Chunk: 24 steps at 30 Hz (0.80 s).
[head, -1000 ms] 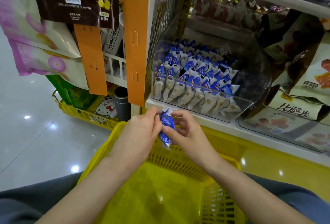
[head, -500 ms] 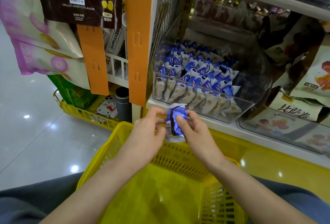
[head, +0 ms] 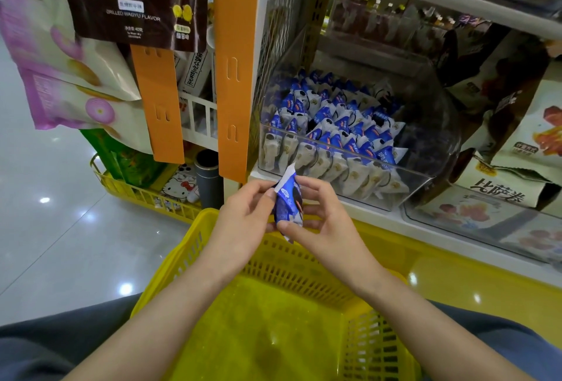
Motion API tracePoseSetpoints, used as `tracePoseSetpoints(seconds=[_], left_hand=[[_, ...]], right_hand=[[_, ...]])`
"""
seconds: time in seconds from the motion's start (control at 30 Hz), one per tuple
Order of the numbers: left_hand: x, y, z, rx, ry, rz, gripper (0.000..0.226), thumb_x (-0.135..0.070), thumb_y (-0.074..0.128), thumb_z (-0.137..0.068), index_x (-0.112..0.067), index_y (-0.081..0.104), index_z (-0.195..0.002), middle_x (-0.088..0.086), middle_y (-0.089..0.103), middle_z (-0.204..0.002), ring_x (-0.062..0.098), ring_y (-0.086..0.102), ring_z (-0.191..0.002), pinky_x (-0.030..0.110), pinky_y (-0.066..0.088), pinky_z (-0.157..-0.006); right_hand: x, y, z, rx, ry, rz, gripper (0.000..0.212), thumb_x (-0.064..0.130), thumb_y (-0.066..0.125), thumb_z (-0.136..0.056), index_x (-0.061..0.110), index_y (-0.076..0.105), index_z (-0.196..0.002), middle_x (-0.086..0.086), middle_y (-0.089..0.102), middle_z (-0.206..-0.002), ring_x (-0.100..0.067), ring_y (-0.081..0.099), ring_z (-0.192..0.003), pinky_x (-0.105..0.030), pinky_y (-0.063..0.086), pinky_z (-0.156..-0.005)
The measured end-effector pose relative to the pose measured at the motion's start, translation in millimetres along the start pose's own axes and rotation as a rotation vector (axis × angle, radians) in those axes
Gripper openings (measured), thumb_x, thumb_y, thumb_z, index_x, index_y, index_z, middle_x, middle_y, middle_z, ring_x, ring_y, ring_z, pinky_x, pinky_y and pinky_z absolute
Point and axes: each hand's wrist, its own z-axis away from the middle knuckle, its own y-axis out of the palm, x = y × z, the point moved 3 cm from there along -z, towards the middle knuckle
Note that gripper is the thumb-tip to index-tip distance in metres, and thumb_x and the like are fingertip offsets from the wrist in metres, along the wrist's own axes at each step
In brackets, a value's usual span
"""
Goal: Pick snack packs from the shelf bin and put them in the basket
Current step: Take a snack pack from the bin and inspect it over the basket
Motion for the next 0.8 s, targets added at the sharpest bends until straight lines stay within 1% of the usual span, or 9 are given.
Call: tracePoseSetpoints(seconds=[0.1,0.2,0.3,0.37,0.4,0.5,0.6,0.7,0.8], left_hand=[[-1.6,-2.1,-1.0,-0.064,0.034,-0.041,0.024,-0.011,0.038,-0.098,-0.017,0.061,-0.096,0.007,0.069,-0.09,0.014,0.068,-0.075,0.023,0.056,-0.06],[-2.0,-2.3,-1.6,-0.062,0.015,0.074,0.026,-0.018,0.039,-0.098,-0.022,0.062,-0.088,0.002,0.071,-0.082,0.013,0.068,-0.075,0.022,0.054,-0.058],[-2.9,5.9,1.4,0.06,-0.031,0.169,0.016,-0.027,0.045,-0.094,-0.018,0.058,-0.094,-0.005,0.073,-0.081,0.007,0.068,-0.074,0.017,0.051,-0.058],[-2.2,10.2,2.5,0.063,0.001,0.165,0.005,-0.017,0.052,-0.091,-0.016,0.056,-0.094,-0.008,0.072,-0.076,0.001,0.066,-0.072,0.013,0.05,-0.059],[-1.8,9.6,1.6,0.036,0.036,0.127,0.008,-0.011,0.053,-0.09,-0.018,0.057,-0.094,-0.009,0.071,-0.075,-0.002,0.065,-0.07,0.011,0.048,-0.059],[-6.0,1.6,-1.5,-0.026,0.087,0.042,0.019,-0.01,0.054,-0.09,-0.027,0.061,-0.093,-0.009,0.069,-0.08,-0.004,0.064,-0.071,0.011,0.049,-0.06],[-10.6,-4.9,-3.8,-0.027,0.121,0.042,0.017,-0.012,0.056,-0.089,-0.025,0.064,-0.096,-0.007,0.071,-0.087,-0.002,0.066,-0.076,0.011,0.049,-0.063],[-16.3,-5.4,-6.4,-0.029,0.158,0.005,0.016,-0.013,0.054,-0.09,-0.024,0.064,-0.097,-0.007,0.071,-0.089,-0.002,0.065,-0.078,0.009,0.047,-0.064],[-27.2,-5.2,-11.5,-0.051,0.211,-0.069,0.014,-0.017,0.051,-0.092,-0.02,0.061,-0.083,-0.013,0.063,-0.067,-0.004,0.056,-0.06,0.007,0.041,-0.053]], right_hand=[[-1.7,0.0,-1.0,-0.035,0.026,0.021,0.063,0.021,0.076,-0.073,0.032,0.038,-0.122,0.016,0.055,-0.112,0.004,0.056,-0.094,-0.019,0.05,-0.08],[-1.3,-5.6,-6.6,-0.032,0.069,-0.043,0.063,0.024,0.076,-0.072,0.03,0.039,-0.122,0.014,0.057,-0.111,0.01,0.055,-0.084,-0.011,0.047,-0.073],[-0.7,-10.8,-7.0,-0.067,0.075,0.016,0.071,0.026,0.079,-0.068,0.023,0.039,-0.127,0.012,0.057,-0.108,0.004,0.056,-0.087,-0.019,0.051,-0.079],[-0.1,-9.4,-4.1,-0.046,0.034,0.145,0.081,0.031,0.082,-0.063,0.024,0.036,-0.129,0.012,0.056,-0.112,0.0,0.057,-0.097,-0.027,0.051,-0.087],[1.0,-7.8,-3.2,-0.016,-0.001,0.213,0.08,0.033,0.083,-0.061,0.027,0.037,-0.127,0.011,0.056,-0.115,-0.001,0.056,-0.102,-0.027,0.049,-0.09],[6.8,-10.3,-6.2,0.058,-0.063,0.26,0.051,0.034,0.075,-0.071,0.04,0.043,-0.11,0.015,0.059,-0.106,0.002,0.055,-0.098,-0.021,0.046,-0.088],[11.8,-18.7,-12.8,0.043,-0.026,0.049,0.022,0.017,0.065,-0.083,0.031,0.057,-0.098,0.013,0.068,-0.09,0.0,0.063,-0.084,-0.02,0.05,-0.079],[15.5,-19.6,-15.9,0.034,0.007,-0.111,0.017,0.008,0.063,-0.083,0.02,0.061,-0.094,0.012,0.069,-0.082,0.0,0.064,-0.075,-0.014,0.049,-0.067],[20.8,-22.9,-20.3,-0.01,0.016,-0.157,0.014,0.009,0.064,-0.082,0.016,0.063,-0.094,0.01,0.071,-0.081,0.002,0.064,-0.073,-0.011,0.048,-0.064]])
